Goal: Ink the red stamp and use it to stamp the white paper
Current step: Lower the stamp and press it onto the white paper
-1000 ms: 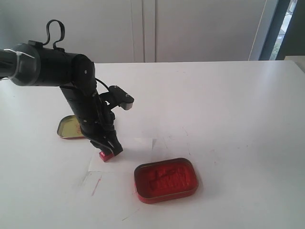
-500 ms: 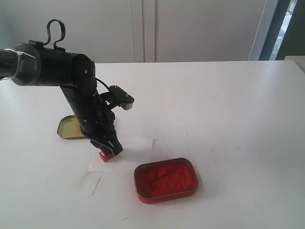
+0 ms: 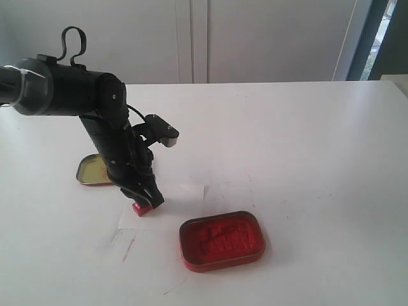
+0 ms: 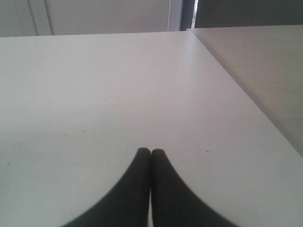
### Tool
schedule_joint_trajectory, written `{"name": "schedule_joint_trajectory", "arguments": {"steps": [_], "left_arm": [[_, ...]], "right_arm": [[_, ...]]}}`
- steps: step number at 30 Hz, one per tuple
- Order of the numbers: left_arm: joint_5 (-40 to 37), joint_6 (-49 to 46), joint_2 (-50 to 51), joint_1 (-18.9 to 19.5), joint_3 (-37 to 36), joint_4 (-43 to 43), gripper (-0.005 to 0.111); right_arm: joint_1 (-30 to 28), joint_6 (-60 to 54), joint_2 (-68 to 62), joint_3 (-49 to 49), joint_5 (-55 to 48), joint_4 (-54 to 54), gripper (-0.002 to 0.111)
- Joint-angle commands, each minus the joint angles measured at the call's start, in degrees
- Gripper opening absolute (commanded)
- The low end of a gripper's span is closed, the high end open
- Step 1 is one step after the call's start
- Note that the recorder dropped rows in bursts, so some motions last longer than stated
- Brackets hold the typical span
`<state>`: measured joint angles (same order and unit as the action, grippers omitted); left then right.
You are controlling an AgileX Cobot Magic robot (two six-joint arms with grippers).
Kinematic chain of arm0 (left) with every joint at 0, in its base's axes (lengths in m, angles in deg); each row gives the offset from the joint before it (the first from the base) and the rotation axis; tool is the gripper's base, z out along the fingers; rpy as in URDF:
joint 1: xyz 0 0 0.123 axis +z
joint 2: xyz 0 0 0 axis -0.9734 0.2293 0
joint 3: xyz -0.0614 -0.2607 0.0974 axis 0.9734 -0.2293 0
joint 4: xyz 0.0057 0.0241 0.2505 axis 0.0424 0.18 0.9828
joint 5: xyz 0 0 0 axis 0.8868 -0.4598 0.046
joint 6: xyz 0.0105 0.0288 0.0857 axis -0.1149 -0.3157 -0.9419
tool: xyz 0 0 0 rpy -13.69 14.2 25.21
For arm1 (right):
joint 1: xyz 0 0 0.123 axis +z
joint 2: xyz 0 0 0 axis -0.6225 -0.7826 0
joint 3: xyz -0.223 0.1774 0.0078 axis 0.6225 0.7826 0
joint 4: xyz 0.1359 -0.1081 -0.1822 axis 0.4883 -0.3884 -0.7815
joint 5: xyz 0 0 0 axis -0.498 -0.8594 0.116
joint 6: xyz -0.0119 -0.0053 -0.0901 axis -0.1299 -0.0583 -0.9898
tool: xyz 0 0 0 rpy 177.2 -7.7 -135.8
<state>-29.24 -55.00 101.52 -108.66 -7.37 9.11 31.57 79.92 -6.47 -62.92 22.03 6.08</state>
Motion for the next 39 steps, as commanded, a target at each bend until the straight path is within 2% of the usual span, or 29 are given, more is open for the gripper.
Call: {"name": "schedule_joint_trajectory", "arguments": {"steps": [1,15,29,39], "left_arm": [[-2.3,0.7,0.0,-0.2,-0.3,0.2,0.0],[-3.7,0.7,-4.7,-0.2,1.0,0.2,0.0],[-3.9,0.7,-5.0,-0.2,1.0,0.2,0.0],[-7.0,0.7,-7.1,0.7,0.9,-2.4,0.0]], "right_arm": [[0.1,0.4,0.2,0.3,0.9,0.1,0.0],[0.1,0.4,0.2,0.3,0.9,0.1,0.0],[0.1,0.4,0.2,0.3,0.9,0.1,0.0],[0.1,0.4,0.2,0.3,0.9,0.1,0.0]]}}
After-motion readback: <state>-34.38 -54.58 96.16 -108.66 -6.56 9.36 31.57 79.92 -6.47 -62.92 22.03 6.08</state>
